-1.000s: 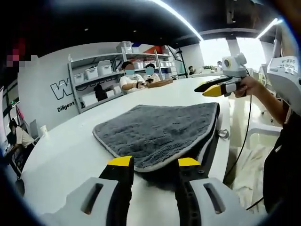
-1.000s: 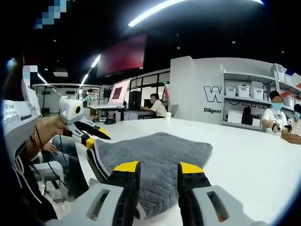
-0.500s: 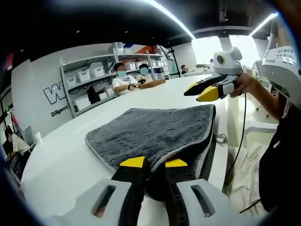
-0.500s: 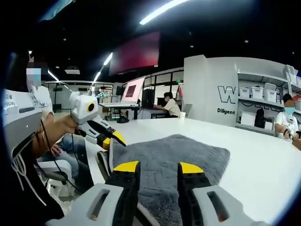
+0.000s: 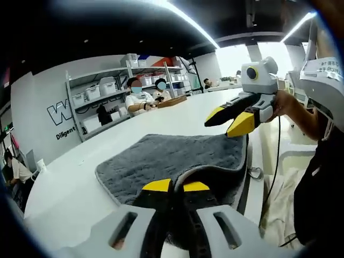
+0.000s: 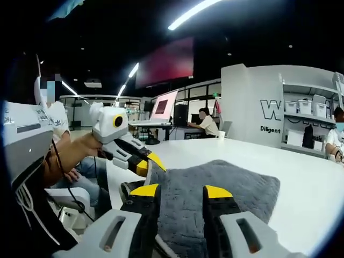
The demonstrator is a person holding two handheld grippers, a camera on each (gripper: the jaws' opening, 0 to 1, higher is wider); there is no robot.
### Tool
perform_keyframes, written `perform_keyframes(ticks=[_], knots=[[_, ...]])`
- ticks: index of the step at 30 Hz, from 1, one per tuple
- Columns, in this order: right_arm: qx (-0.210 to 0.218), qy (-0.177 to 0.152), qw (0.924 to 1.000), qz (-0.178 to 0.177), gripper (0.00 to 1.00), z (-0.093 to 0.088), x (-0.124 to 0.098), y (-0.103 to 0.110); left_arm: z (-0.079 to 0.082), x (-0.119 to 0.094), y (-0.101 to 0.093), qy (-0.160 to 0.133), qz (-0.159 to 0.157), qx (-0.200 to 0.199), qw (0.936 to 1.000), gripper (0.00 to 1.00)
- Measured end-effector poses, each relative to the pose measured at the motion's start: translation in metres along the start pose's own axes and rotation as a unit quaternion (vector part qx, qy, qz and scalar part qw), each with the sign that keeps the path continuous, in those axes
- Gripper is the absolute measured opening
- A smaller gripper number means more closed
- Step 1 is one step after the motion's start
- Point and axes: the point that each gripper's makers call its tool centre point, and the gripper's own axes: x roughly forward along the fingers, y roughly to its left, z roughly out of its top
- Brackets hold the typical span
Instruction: Open the folded towel by lifting each exposed corner and separating the folded layers until the towel lies flat within the target outline without major curled edges
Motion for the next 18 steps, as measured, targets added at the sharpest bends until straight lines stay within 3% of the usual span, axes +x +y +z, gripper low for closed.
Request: perform_keyframes(ticks=[18], knots=[[0.014,-0.010,0.9985,0.052,0.26,0.005,0.021,0.022,0.018,0.013,-0.004,-0.015,-0.012,0.012,0.9997,0.04]])
